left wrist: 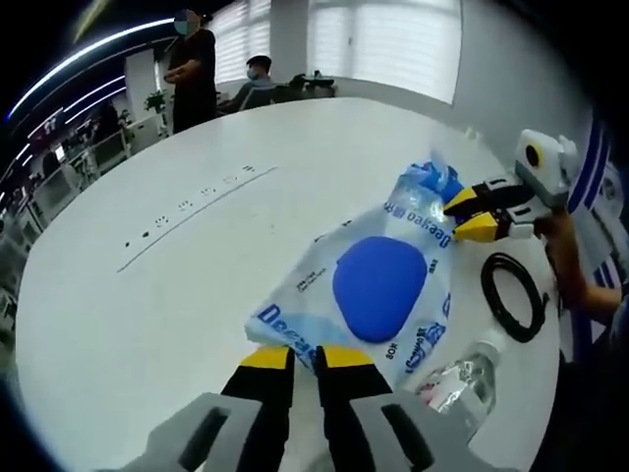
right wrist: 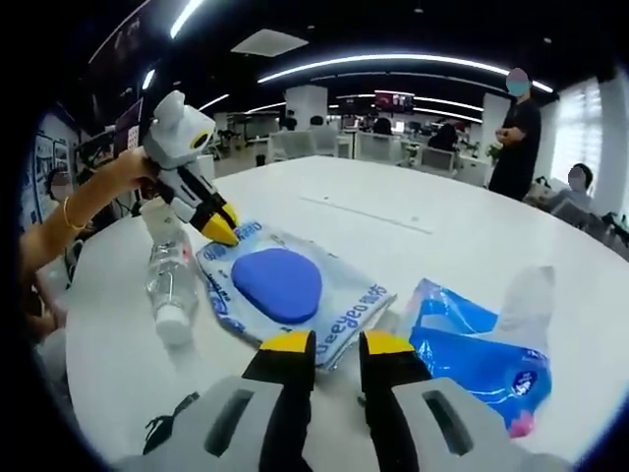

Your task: Arrange the tabletop items into an orderly group along one side of the table until the central work area is clear of visible clutter.

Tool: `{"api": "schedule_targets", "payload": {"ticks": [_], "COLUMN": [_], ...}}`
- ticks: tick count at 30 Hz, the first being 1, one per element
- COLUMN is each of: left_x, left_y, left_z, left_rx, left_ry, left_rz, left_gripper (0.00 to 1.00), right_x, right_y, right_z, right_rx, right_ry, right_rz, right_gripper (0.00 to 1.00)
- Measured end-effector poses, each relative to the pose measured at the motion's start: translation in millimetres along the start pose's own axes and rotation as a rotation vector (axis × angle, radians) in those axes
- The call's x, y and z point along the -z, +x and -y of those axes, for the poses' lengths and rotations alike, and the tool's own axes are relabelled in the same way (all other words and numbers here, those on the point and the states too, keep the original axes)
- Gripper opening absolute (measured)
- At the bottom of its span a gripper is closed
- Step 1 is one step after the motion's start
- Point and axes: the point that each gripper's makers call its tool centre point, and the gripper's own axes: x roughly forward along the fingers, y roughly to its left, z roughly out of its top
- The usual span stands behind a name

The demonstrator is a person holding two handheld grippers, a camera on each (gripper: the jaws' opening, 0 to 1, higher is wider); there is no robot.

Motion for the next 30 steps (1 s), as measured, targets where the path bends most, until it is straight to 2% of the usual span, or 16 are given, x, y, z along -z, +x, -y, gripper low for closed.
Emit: {"api": "schedule_targets", "payload": {"ticks": [3,12,13,15,19,22,23,26,30], "left_x": [-0.4,-3.8,-8.8,-12.3,-17.4,-23.1,-27.2,-28.7,-29.2], "left_y": [-1.4,-7.7,-11.7,-13.5,-17.7,-21.7,-23.9,-26.4,-30.3], "left_z": [-0.7,-1.5,-6.1,-8.3,-8.8,-15.9,-18.3,-19.9,-22.8], "left_rx": [-0.004,-0.01,-0.039,-0.05,-0.045,-0.094,-0.108,-0.116,-0.13], "left_ry": [0.007,0.008,0.037,0.064,0.058,0.059,0.071,0.065,0.058], "left_rz": [0.002,0.031,0.066,0.081,0.102,0.134,0.162,0.18,0.198], "left_gripper": [0.16,0.23,0.25,0.28,0.3,0.32,0.34,0.41,0.44], "right_x": [-1.6,-5.5,-6.8,-9.5,-14.6,-17.7,-18.7,-19.5,-20.8], "right_y": [-1.8,-6.2,-9.5,-11.9,-16.1,-18.8,-20.0,-21.6,-23.9], "right_z": [-0.9,-3.2,-5.7,-9.3,-14.4,-14.4,-14.1,-14.3,-17.3], "right_rx": [0.0,-0.003,-0.005,-0.01,-0.018,-0.019,-0.018,-0.018,-0.038], "right_ry": [-0.001,-0.008,-0.013,-0.025,-0.038,-0.04,-0.037,-0.039,-0.045], "right_rz": [0.007,0.021,0.024,0.037,0.05,0.06,0.065,0.07,0.084], "right_gripper": [0.16,0.17,0.18,0.2,0.21,0.21,0.21,0.22,0.27]}}
